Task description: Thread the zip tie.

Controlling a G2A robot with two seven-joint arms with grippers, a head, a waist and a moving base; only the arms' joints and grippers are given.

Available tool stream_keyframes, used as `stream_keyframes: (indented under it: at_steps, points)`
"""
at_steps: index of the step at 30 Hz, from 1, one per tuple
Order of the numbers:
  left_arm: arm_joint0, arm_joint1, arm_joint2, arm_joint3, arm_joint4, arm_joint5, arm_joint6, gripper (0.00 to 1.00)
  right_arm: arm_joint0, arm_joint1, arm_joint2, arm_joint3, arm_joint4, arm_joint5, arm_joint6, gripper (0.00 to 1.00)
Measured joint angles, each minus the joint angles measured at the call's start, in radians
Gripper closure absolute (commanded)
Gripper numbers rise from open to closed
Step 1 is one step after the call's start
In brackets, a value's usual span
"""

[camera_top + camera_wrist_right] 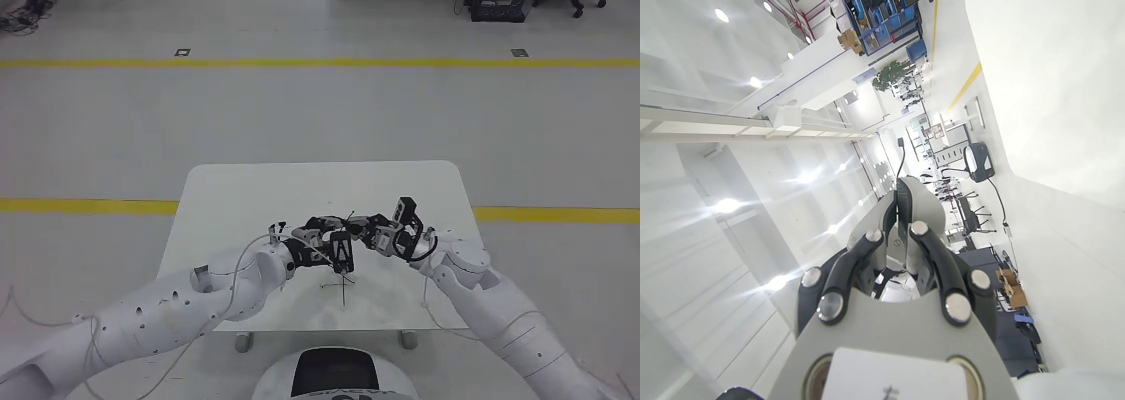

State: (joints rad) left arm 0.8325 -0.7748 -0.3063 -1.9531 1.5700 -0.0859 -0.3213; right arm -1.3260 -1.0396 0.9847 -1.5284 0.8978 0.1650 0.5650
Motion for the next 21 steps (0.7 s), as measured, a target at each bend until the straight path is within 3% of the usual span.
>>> stream_keyframes:
  at_steps: [16,21]
  points:
    - [-0.044,0.011,0.057,-0.003,0.000,0.032,-0.007,0.83,-0.002,-0.016,0.007,0.005,-0.018,0.019,0.015,1.00]
    - [-0.056,0.013,0.072,-0.002,0.000,0.038,-0.009,0.89,-0.005,-0.020,0.013,0.007,-0.023,0.021,0.020,1.00]
